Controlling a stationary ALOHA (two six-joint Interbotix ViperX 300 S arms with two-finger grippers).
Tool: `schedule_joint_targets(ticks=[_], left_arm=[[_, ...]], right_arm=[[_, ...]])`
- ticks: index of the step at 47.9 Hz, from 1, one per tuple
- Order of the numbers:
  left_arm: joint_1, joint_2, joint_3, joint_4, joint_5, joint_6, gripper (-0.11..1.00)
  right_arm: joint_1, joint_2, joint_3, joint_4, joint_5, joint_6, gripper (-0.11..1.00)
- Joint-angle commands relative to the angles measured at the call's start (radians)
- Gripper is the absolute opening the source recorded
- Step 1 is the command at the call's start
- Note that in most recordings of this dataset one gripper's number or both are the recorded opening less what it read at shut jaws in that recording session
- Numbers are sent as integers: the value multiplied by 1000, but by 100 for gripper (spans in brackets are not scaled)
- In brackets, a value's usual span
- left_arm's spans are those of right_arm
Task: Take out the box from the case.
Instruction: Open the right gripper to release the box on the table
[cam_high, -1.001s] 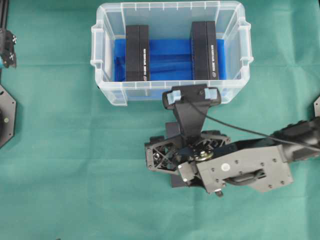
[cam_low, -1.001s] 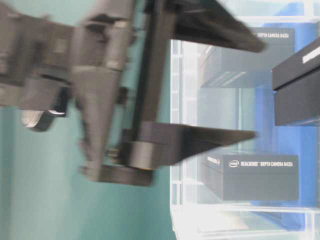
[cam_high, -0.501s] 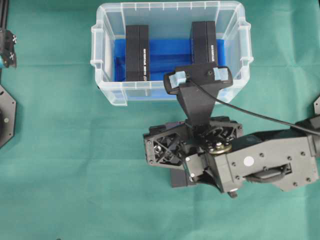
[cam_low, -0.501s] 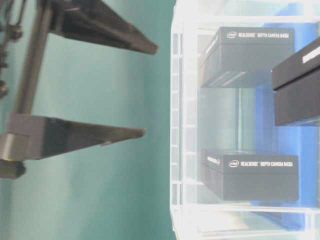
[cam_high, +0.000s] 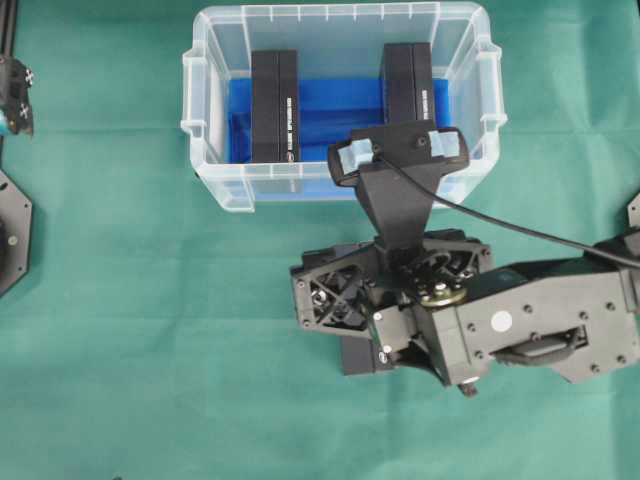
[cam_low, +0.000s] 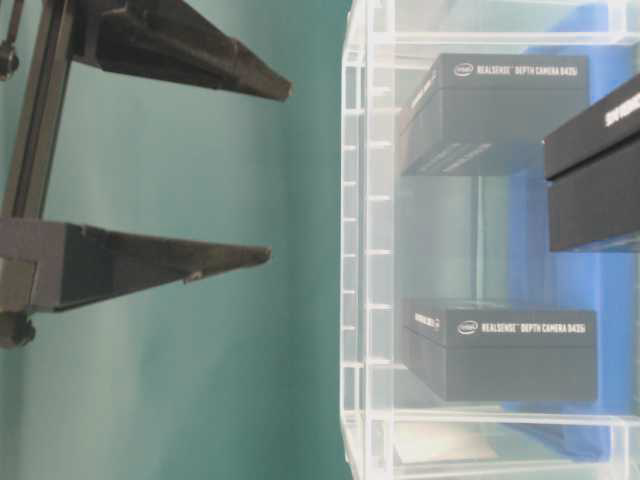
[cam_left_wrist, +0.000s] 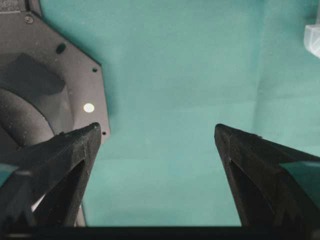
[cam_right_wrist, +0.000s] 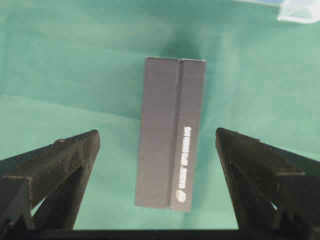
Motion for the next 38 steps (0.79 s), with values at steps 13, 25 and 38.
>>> schedule_joint_targets(ticks=[13, 25, 38], left_arm=[[0, -6, -14, 0, -3, -2, 99], [0, -12, -17, 0, -3, -2, 99], [0, -34, -17, 2, -3, -2, 99]], right_arm=[[46, -178, 130, 57, 60, 17, 93], [81, -301, 279, 110, 72, 32, 93], [106, -460, 443, 176, 71, 61, 93]])
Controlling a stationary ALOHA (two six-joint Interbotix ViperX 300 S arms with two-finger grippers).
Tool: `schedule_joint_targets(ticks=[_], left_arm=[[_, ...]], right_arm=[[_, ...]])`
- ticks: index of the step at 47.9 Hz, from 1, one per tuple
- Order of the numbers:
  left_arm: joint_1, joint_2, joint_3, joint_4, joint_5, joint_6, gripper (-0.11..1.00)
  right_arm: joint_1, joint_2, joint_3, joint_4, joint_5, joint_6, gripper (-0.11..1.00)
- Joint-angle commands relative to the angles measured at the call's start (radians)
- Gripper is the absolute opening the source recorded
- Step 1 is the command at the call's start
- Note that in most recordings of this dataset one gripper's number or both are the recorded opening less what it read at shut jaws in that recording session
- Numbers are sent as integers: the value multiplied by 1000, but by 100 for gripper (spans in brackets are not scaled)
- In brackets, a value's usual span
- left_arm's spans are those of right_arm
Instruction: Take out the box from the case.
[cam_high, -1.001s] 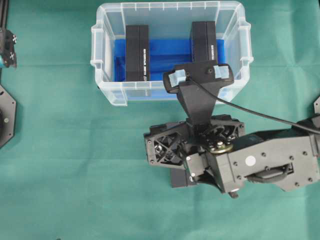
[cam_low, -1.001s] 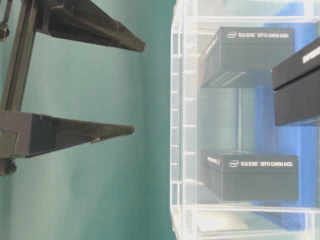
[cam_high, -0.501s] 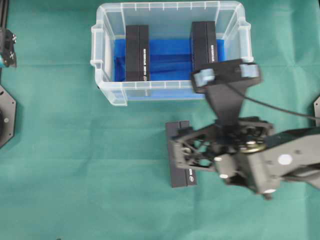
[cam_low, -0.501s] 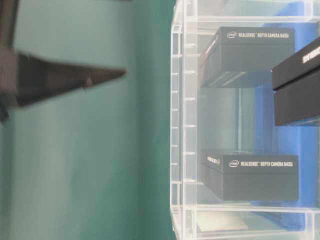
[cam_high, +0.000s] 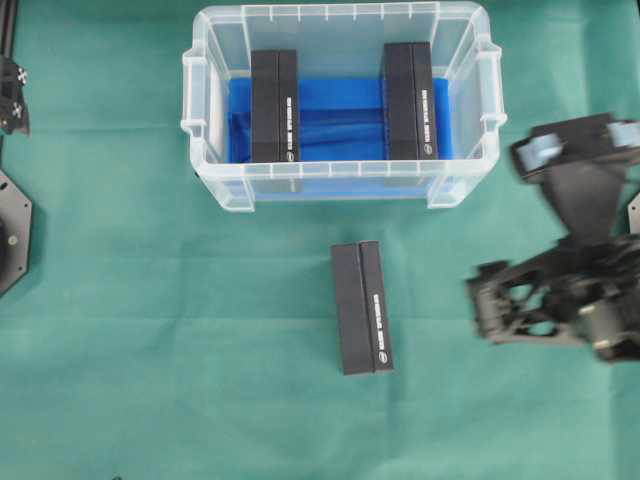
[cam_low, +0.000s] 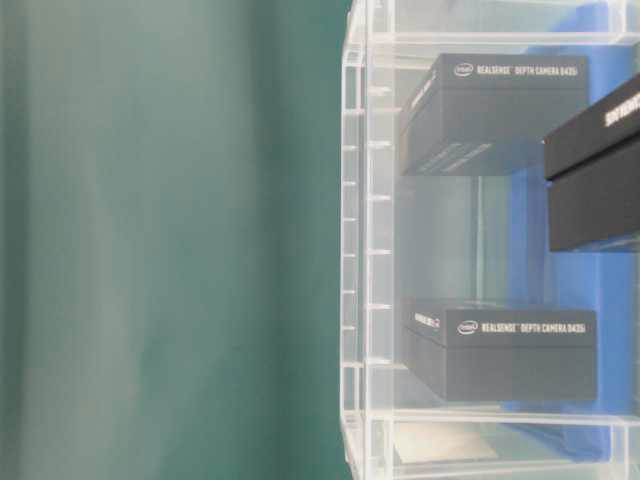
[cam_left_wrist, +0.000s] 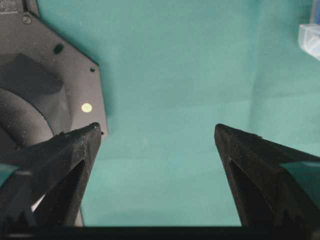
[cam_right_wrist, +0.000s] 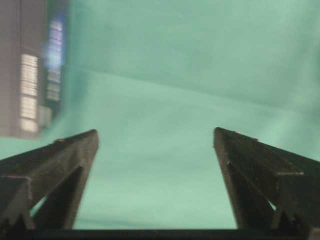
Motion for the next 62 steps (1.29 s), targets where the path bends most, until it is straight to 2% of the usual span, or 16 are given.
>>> schedule_joint_targets(ticks=[1, 9, 18, 24, 28, 37, 51, 62], left_arm=[[0, -6, -17, 3, -3, -2, 99], [0, -12, -17, 2, -3, 5, 99], [0, -12, -18, 0, -3, 12, 99], [-3, -12, -17, 0, -2, 17, 99], [-11, -11, -18, 0, -3, 17, 99], [-29, -9, -18, 0, -3, 5, 99], [-32, -3, -28, 0, -15, 0, 99], [-31, -3, -28, 3, -17, -2, 99]], right_arm=[[8, -71, 32, 9, 2, 15, 93], [12, -137, 92, 9, 0, 29, 93], [11, -149, 106, 6, 5, 21, 93], [-14, -155, 121, -3, 3, 17, 93], [-48, -170, 140, -9, 2, -9, 93], [-187, -229, 179, -9, -9, -163, 93], [-466, -281, 206, -9, -51, -480, 93], [-669, -273, 213, -5, -115, -687, 93]])
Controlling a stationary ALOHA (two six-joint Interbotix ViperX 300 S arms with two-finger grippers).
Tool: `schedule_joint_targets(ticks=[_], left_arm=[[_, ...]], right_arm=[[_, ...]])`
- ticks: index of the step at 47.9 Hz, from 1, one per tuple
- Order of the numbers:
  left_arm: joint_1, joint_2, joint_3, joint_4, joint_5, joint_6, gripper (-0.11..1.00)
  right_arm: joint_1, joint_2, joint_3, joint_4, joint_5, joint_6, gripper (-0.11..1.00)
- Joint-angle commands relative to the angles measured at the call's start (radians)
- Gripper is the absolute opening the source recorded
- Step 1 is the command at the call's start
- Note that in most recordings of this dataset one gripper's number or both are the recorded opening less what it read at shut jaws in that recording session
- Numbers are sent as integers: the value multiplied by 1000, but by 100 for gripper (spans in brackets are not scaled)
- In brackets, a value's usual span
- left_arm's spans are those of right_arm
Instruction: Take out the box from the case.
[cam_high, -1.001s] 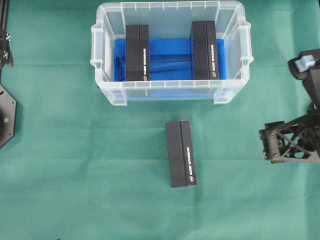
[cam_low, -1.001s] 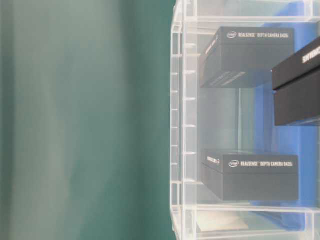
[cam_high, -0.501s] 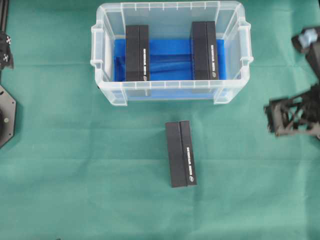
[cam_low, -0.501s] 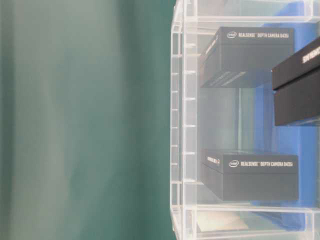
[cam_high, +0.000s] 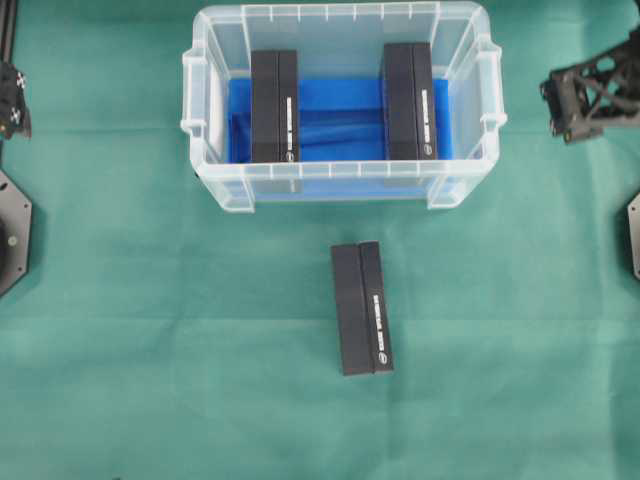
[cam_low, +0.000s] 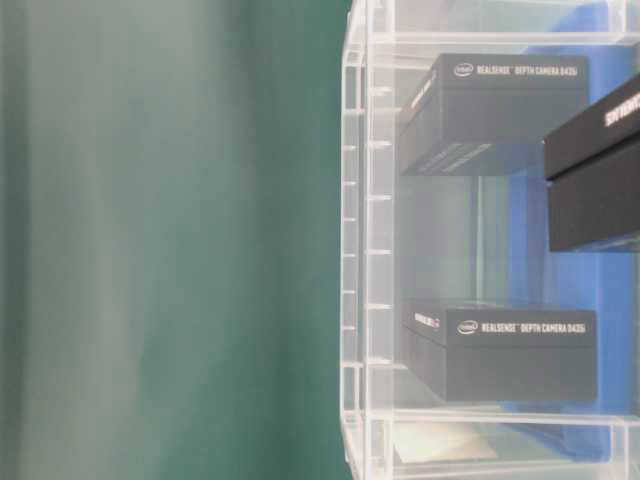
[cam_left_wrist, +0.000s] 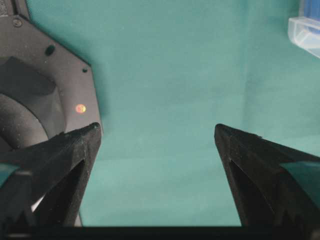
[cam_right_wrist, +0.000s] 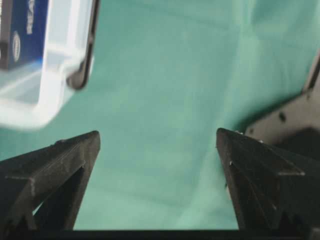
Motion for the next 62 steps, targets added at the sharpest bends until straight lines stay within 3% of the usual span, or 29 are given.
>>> schedule_joint_targets(ticks=[1, 12, 62], left_arm=[[-3, 3, -25, 3, -5, -2, 99], [0, 5, -25, 5, -8, -3, 99], [5, 8, -26, 6, -49, -2, 99]], right_arm=[[-81, -3, -6, 0, -34, -54, 93], [-184, 14, 11, 9, -98, -130, 93], [-189, 15, 25, 14, -114, -135, 93]])
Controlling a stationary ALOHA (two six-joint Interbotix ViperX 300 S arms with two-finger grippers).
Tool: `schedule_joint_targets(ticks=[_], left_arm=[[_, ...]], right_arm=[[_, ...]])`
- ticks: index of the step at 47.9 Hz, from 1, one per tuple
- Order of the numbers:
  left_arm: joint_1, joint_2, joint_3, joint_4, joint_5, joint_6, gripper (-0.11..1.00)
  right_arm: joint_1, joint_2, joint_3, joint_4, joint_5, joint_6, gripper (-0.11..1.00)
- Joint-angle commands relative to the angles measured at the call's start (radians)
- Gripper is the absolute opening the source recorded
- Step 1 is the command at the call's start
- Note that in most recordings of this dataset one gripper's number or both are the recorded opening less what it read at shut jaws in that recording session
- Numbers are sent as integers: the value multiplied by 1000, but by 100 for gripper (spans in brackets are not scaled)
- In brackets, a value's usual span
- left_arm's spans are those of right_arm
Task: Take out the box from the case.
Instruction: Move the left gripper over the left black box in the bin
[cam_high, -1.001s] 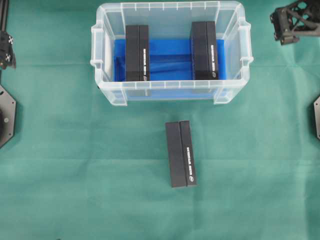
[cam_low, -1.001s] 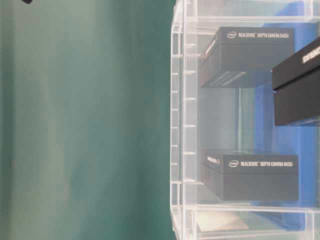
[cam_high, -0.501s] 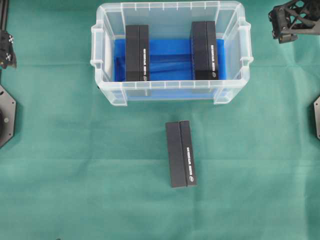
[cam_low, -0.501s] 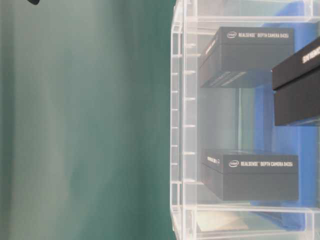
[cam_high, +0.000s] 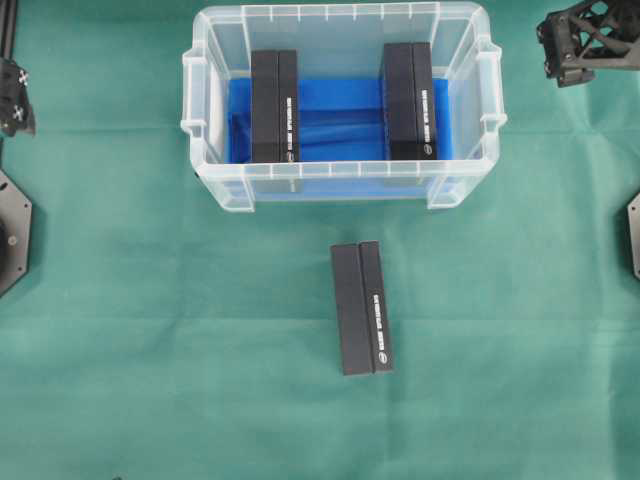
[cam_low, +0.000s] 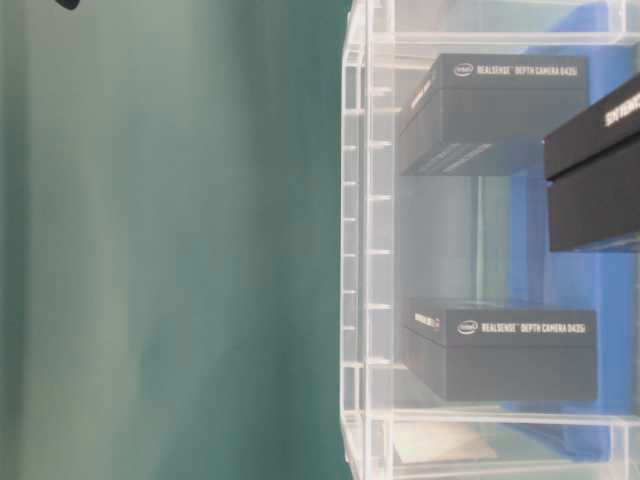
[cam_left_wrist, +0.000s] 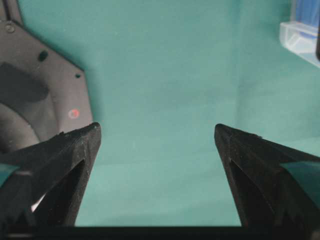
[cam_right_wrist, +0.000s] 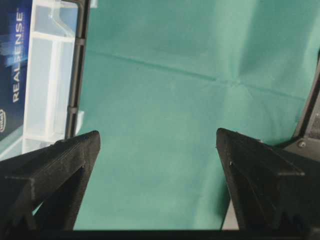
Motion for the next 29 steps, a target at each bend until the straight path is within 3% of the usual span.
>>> schedule_joint_targets(ticks=[1, 10, 29], left_arm=[[2, 5, -26, 5, -21, -2, 99], [2, 61, -46, 3, -43, 9, 99], [-23, 287, -195, 3, -129, 5, 99]], right_arm=[[0, -5, -8, 0, -5, -2, 93], [-2, -5, -8, 0, -5, 0, 93], [-2, -3, -9, -3, -5, 3, 93]])
